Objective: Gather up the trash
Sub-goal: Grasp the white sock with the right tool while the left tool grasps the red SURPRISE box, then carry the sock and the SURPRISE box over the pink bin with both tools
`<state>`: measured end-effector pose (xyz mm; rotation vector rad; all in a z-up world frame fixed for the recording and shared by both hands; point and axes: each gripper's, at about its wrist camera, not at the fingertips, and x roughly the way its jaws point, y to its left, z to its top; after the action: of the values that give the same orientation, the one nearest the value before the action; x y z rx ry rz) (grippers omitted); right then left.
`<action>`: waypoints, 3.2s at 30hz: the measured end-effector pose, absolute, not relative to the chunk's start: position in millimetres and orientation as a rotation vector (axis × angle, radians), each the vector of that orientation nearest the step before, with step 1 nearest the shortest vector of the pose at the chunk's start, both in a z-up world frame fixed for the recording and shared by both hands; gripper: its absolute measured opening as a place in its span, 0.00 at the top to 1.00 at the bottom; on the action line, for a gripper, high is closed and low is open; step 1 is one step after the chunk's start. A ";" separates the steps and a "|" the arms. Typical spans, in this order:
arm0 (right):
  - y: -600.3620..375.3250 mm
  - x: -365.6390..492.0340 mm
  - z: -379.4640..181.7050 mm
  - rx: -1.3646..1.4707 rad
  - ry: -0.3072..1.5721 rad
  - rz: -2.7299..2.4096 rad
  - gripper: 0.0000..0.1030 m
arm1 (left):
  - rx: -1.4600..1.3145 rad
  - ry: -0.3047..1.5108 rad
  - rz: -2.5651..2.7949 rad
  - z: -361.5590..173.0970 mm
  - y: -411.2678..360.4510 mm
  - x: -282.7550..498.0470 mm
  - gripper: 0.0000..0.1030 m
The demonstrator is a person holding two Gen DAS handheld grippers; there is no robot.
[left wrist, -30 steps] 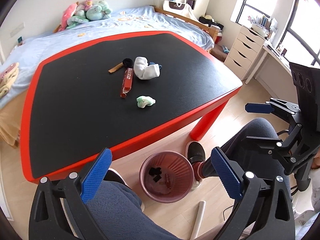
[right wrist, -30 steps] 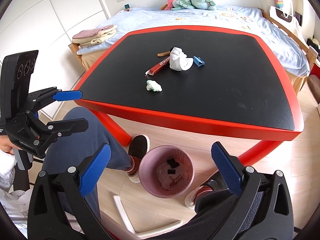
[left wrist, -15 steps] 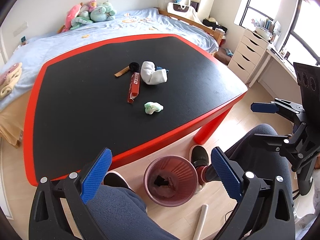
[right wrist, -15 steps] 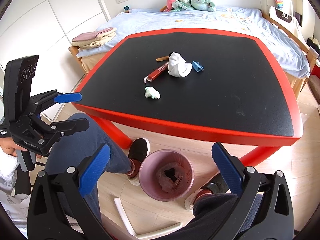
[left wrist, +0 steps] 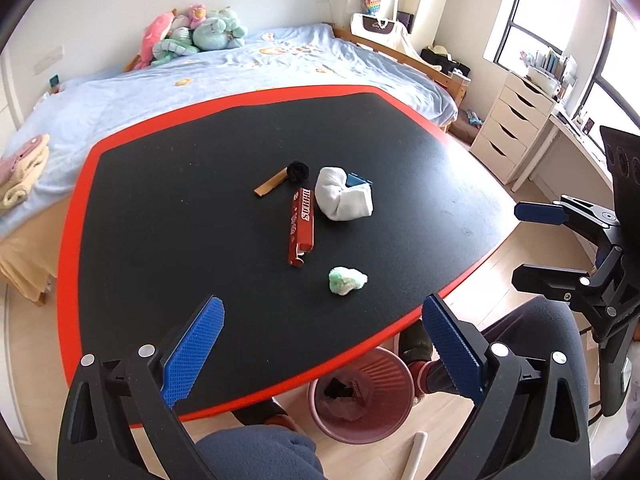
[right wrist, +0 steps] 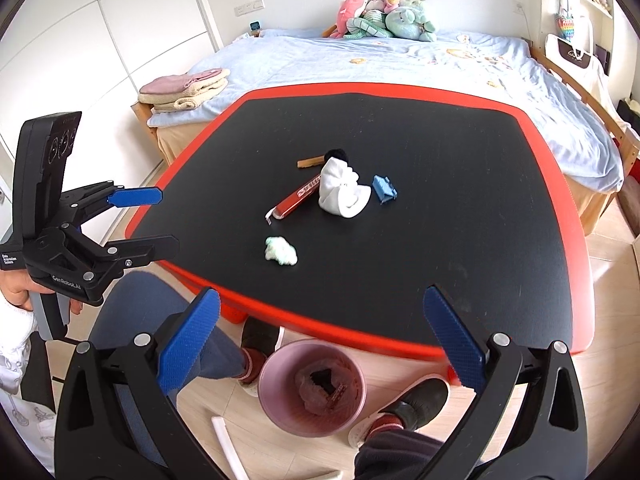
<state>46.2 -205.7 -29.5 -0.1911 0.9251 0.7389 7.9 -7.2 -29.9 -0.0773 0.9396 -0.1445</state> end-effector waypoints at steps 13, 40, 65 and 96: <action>-182.9 123.1 -54.7 -0.142 0.990 0.735 0.03 | -0.050 1.008 -0.167 -62.0 -0.7 71.5 0.07; -140.7 180.2 -119.0 -0.021 1.124 0.835 0.65 | -0.042 1.079 -0.211 -107.4 -3.3 115.4 0.77; -162.7 116.9 -55.9 -0.093 0.982 0.819 0.86 | -0.045 0.984 -0.225 -45.8 -11.4 59.1 0.82; -218.6 -28.4 -42.4 -0.227 0.951 0.782 0.86 | -0.010 0.980 -0.328 -34.5 -58.6 -55.0 0.82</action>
<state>-28.4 -218.6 -42.4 -0.2266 0.9505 0.7819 -55.0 -58.6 -34.5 -0.0103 0.9805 -0.3282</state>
